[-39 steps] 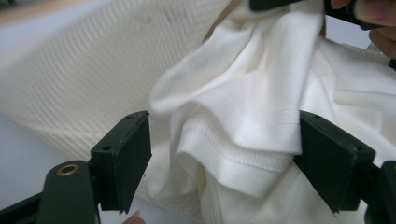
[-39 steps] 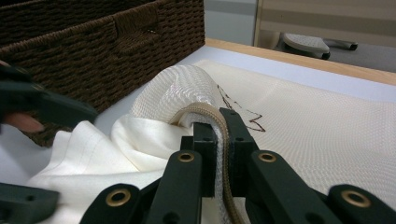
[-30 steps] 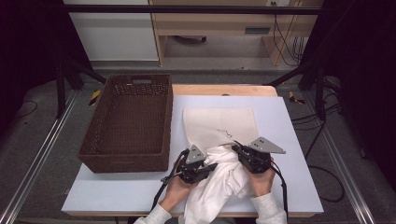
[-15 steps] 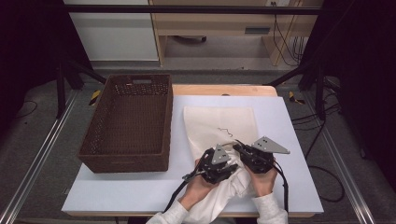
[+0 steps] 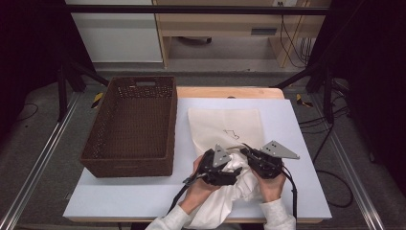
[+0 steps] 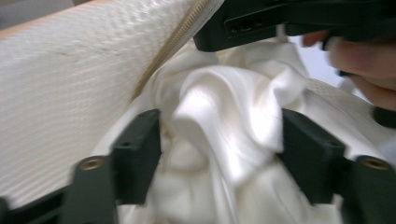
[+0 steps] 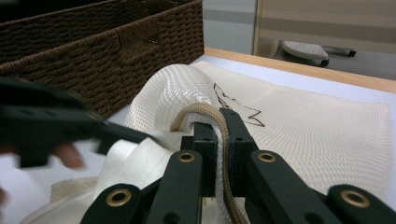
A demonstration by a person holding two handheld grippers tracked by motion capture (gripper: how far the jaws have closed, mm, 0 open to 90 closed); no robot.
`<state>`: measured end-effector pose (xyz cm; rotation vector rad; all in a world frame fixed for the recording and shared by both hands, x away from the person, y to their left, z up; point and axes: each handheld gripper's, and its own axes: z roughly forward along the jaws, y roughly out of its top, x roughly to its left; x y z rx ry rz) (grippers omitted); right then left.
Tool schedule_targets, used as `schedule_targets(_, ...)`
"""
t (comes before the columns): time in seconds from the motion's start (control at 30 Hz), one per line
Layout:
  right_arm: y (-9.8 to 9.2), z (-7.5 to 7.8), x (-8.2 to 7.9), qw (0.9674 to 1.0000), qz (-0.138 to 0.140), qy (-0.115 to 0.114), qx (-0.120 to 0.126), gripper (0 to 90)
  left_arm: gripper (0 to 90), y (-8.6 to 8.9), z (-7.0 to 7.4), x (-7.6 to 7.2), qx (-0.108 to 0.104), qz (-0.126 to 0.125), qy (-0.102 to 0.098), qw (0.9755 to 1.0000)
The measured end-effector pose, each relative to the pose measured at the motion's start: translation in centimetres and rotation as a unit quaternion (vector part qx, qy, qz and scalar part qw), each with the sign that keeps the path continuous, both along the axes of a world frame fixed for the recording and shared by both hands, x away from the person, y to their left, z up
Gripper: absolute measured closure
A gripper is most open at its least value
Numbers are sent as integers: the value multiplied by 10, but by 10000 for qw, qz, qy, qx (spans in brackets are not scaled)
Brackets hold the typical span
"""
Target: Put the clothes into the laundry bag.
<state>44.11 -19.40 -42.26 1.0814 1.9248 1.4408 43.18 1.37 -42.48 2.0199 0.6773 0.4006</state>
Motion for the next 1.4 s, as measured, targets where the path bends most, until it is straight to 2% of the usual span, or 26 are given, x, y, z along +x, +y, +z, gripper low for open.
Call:
schedule_targets(0.03,0,0,0,10000,-4,1,-21,865,265,7,0,-3,-7,30,-39,10000)
schedule_targets(0.13,2,-1,0,10000,27,10,-43,865,223,24,-10,-3,-67,160,219,9996)
schedule_targets(0.17,2,-1,0,10000,27,10,-43,865,222,24,-10,-3,-67,160,219,9996)
schedule_targets(0.23,5,-3,0,9999,36,14,-110,865,238,29,-23,2,-179,148,541,9983)
schedule_targets(0.27,6,-3,0,9999,38,18,-122,865,296,31,-34,5,-464,-19,849,9953)
schedule_targets(0.3,6,-3,0,9999,38,18,-122,865,350,31,-34,5,-464,-19,849,9953)
schedule_targets(0.33,6,-4,0,9998,47,9,-174,865,350,30,-36,5,-535,-11,840,9950)
schedule_targets(0.37,7,-5,1,9998,49,30,-181,865,464,30,-37,5,-554,-24,888,9945)
schedule_targets(0.4,8,-6,1,9998,64,47,-181,866,520,29,-38,5,-565,-19,940,9940)
schedule_targets(0.43,8,-6,1,9998,64,47,-181,866,520,28,-38,4,-506,12,914,9945)
schedule_targets(0.47,10,-7,2,9998,97,72,-171,866,669,26,-37,2,-394,85,829,9957)
schedule_targets(0.5,11,-8,2,9998,95,81,-176,866,714,25,-37,1,-380,114,797,9960)
schedule_targets(0.67,12,-7,2,9998,90,71,-187,866,765,24,-30,-5,-391,110,614,9973)
schedule_targets(0.7,11,-7,2,9998,91,75,-152,866,778,24,-26,-6,-453,96,544,9974)
schedule_targets(0.73,10,-7,2,9999,84,83,-90,866,835,23,-22,-8,-545,67,482,9973)
schedule_targets(0.8,9,-5,1,9999,85,75,-49,867,842,15,-10,-10,-514,-25,331,9981)
schedule_targets(1.0,4,-1,0,9999,96,86,88,868,844,-9,2,-4,-322,-86,170,9993)
schedule_targets(1.07,2,0,-1,9999,103,44,107,869,844,-20,2,3,-100,-98,156,9998)
schedule_targets(1.1,2,0,-1,9999,103,44,107,869,843,-20,2,3,-100,-98,156,9998)
schedule_targets(1.13,1,2,-3,9998,119,11,127,869,841,-32,-5,11,301,85,1,9995)
schedule_targets(1.17,1,2,-3,9998,119,11,127,869,838,-32,-5,11,301,85,1,9995)
schedule_targets(1.2,1,4,-4,9998,140,-17,136,869,835,-38,-14,22,441,247,16,9987)
schedule_targets(1.23,2,4,-4,9998,144,-13,118,869,831,-38,-14,22,441,247,16,9987)
schedule_targets(1.27,3,4,-4,9999,136,-14,82,869,828,-34,-18,28,213,260,100,9994)
schedule_targets(1.33,4,1,-3,9999,130,17,84,869,807,-28,-18,26,171,273,61,9995)
schedule_targets(1.4,3,-1,-2,9999,101,70,56,869,698,-20,-14,20,68,335,-16,9994)
